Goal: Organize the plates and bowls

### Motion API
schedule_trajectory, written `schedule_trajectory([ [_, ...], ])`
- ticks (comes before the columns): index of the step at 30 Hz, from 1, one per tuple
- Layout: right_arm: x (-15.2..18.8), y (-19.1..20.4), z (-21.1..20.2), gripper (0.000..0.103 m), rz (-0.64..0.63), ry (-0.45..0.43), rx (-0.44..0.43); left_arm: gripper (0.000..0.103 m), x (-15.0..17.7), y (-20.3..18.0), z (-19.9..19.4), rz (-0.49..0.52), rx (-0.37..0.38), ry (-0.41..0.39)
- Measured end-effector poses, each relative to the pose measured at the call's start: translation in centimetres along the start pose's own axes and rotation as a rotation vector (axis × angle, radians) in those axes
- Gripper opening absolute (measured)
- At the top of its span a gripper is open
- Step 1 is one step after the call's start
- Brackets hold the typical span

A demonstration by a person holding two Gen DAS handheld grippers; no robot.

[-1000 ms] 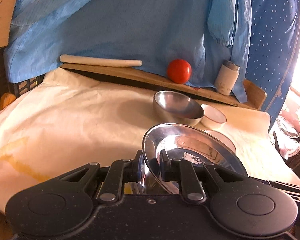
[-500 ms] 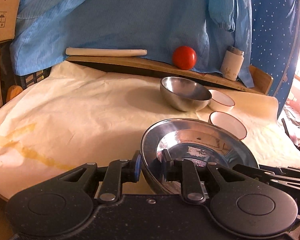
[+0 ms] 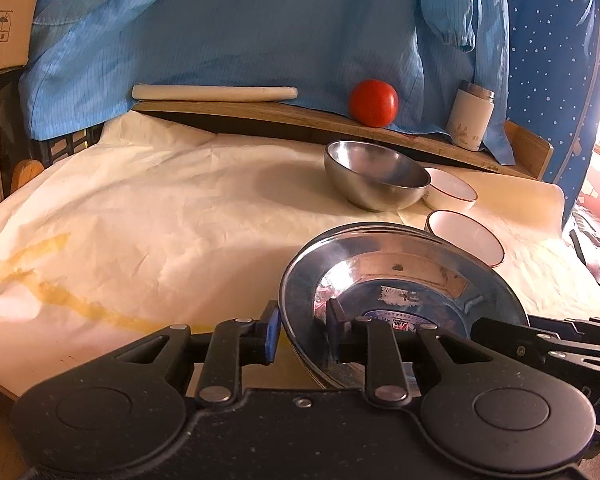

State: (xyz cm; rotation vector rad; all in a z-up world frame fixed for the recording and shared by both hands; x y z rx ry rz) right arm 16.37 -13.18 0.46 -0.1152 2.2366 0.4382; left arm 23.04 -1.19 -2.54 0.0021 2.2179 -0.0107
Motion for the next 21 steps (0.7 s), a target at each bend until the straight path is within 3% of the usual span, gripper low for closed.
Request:
schedule_trajectory([
  [16,0.05,0.33,0.18,0.039,-0.033,-0.003,0.021,0.028,0.18,0.12,0.61,-0.019,0.006,0.012],
  [21,-0.03,0.54,0.02,0.052,-0.054,-0.012,0.038,0.026,0.23,-0.04,0.74,-0.021,0.001,0.017],
])
Point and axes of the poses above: each gripper's, at about its wrist camera, not at the fingertips, and z roughly the way its jaws point, y to its left, x to its underside, the point moved 5 cm from there along z, roughly the way its jaws point, and after that the axes turned 13 degrees about -x, right-handed, at the moved point
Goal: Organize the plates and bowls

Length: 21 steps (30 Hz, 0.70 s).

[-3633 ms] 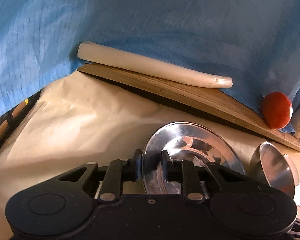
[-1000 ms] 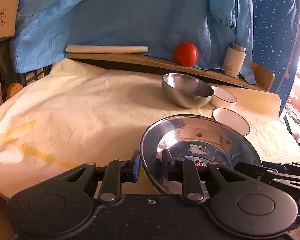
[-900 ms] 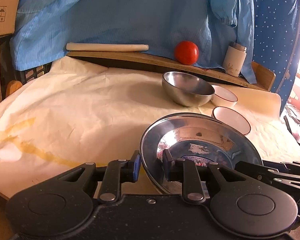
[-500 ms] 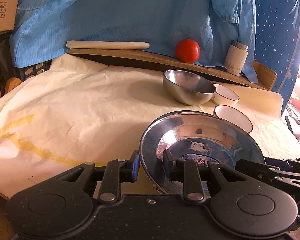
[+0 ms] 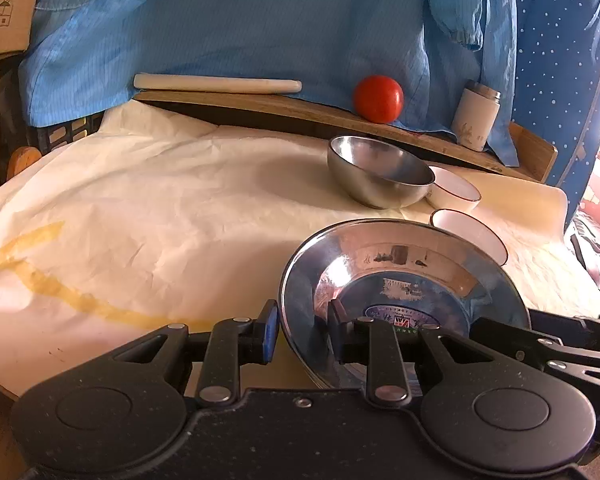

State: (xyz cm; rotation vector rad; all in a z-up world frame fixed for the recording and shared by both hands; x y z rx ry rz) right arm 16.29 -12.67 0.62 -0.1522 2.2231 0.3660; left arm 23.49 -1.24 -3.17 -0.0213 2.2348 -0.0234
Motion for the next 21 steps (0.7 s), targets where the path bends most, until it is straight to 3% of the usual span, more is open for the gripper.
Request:
schedule_trajectory([
  [8,-0.2,-0.1,-0.6,0.058,-0.030,-0.028,0.001,0.027,0.1,0.0,-0.2,-0.029,-0.002,0.000],
  [13,0.2,-0.8,-1.0,0.066,-0.024,-0.047,-0.027,0.047,0.1,0.5,-0.9,-0.080,-0.022,-0.021],
  [16,0.5,-1.4,-1.8,0.079,-0.015,-0.079,-0.044,0.063,0.1,0.7,-1.6,-0.114,-0.035,-0.043],
  [18,0.6,-2.0,-2.4,0.093,-0.001,-0.107,-0.051,0.078,-0.1,0.6,-2.1,-0.128,-0.046,-0.063],
  [21,0.7,-3.1,-3.4,0.100,0.017,-0.142,-0.068,0.092,-1.0,0.3,-2.5,-0.139,-0.056,-0.091],
])
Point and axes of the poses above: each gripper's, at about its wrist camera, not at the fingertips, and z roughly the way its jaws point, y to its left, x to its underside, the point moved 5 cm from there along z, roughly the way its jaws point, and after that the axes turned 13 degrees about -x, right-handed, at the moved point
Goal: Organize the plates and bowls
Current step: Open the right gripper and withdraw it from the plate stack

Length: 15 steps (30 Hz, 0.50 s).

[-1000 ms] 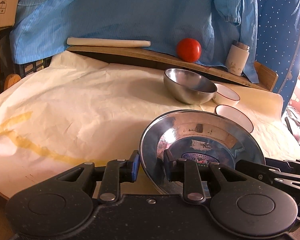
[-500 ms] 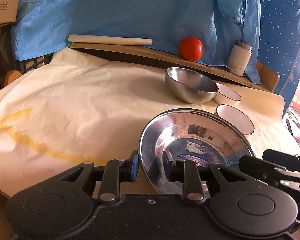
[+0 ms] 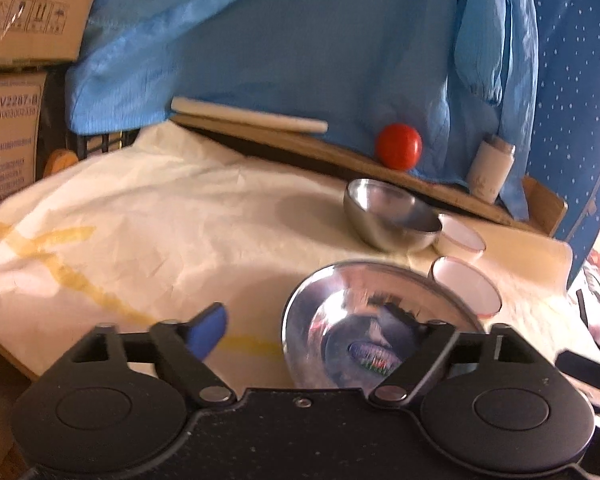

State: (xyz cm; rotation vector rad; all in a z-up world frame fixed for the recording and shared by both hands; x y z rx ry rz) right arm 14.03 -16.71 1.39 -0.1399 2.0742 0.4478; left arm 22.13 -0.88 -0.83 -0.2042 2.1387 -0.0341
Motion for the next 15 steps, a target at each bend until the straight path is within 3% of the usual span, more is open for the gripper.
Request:
schedule_trajectory([
  [4,-0.5,-2.2,-0.9,0.102,0.038,-0.038,-0.016,0.102,-1.7,-1.3,-0.3,0.003,0.001,-0.037],
  [7,-0.9,-4.1,-1.0,0.102,0.070,-0.046,-0.012,0.102,-2.9,-2.7,0.1,0.015,0.030,-0.041],
  [15,-1.9,-8.5,0.4,0.103,0.099,-0.013,0.024,0.102,-6.7,-7.4,5.0,0.154,0.166,0.116],
])
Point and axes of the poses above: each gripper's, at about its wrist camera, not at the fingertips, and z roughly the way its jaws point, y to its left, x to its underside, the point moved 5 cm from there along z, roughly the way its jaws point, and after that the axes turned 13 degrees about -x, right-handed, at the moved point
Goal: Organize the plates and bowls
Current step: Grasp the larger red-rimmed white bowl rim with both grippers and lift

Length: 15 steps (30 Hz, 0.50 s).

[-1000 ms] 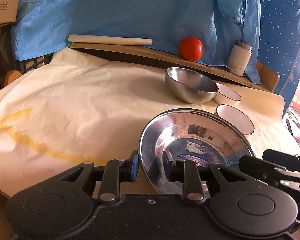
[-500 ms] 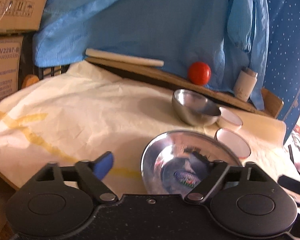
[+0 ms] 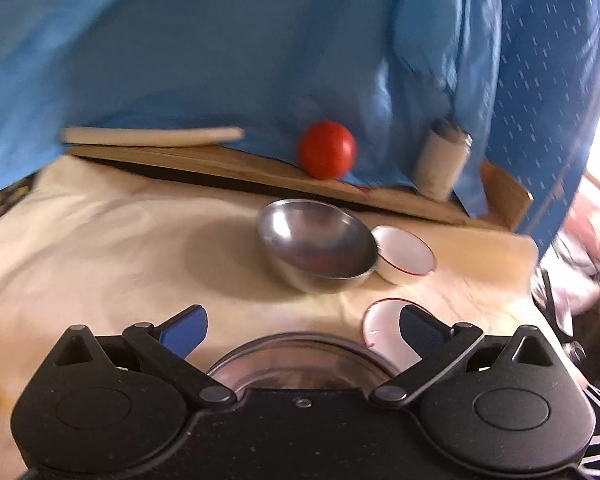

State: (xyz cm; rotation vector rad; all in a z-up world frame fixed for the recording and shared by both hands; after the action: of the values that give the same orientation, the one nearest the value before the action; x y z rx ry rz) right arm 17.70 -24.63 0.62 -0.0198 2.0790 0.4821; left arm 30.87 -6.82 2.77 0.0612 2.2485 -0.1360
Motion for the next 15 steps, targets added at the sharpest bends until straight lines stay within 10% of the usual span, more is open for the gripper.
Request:
schedule_trajectory([
  [15,-2.2,-3.9,4.5,0.103,0.123,0.247,-0.003,0.102,-2.1,-5.6,9.5,0.326,0.144,0.255],
])
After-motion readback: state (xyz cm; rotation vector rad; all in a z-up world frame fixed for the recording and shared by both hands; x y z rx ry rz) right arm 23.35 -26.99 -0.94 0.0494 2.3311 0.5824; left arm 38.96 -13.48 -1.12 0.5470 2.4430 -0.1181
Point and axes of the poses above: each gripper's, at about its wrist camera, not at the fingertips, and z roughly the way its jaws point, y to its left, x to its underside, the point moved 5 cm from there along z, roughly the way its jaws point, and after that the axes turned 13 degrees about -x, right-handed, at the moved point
